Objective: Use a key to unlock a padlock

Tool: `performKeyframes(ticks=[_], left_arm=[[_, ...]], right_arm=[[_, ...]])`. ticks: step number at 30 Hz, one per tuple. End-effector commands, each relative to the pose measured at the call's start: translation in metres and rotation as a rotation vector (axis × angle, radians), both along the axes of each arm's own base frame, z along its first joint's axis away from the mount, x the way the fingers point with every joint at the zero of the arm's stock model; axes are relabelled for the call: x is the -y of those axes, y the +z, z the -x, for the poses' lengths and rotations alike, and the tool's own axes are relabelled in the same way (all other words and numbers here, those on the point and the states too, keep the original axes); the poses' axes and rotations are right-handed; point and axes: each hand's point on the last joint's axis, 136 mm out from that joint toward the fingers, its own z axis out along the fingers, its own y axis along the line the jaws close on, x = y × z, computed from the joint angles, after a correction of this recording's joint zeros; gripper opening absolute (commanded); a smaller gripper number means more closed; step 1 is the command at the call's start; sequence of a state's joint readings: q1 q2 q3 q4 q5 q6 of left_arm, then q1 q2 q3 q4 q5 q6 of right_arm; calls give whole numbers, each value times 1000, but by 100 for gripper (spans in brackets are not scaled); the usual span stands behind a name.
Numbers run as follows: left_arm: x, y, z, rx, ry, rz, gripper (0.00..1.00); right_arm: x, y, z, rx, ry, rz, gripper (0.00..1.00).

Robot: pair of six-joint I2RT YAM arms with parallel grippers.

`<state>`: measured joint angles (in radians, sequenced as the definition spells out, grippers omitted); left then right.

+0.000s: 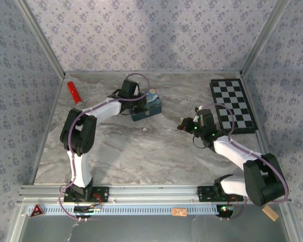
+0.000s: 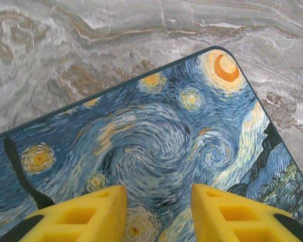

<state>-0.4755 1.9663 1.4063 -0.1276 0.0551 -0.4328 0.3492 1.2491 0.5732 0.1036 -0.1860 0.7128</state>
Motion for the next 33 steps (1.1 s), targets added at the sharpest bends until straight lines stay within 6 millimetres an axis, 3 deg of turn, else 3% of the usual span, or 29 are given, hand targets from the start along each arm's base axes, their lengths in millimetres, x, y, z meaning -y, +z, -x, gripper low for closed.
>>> performKeyframes(ticks=[1, 10, 17, 21, 27, 33], left_arm=[[-18, -45, 4, -116, -47, -112, 39], [-16, -46, -21, -81, -116, -177, 39], [-17, -44, -25, -73, -111, -179, 39], [-19, -30, -24, -76, -70, -165, 39], [-19, 8, -20, -43, -35, -104, 40], [-25, 40, -3, 23, -39, -70, 41]], right_arm=[[8, -16, 31, -153, 99, 107, 0], [16, -18, 56, -239, 155, 221, 0], [18, -26, 57, -296, 190, 291, 0], [7, -35, 51, -317, 223, 291, 0], [-9, -46, 39, -330, 265, 306, 0], [-19, -66, 31, -377, 309, 329, 0]])
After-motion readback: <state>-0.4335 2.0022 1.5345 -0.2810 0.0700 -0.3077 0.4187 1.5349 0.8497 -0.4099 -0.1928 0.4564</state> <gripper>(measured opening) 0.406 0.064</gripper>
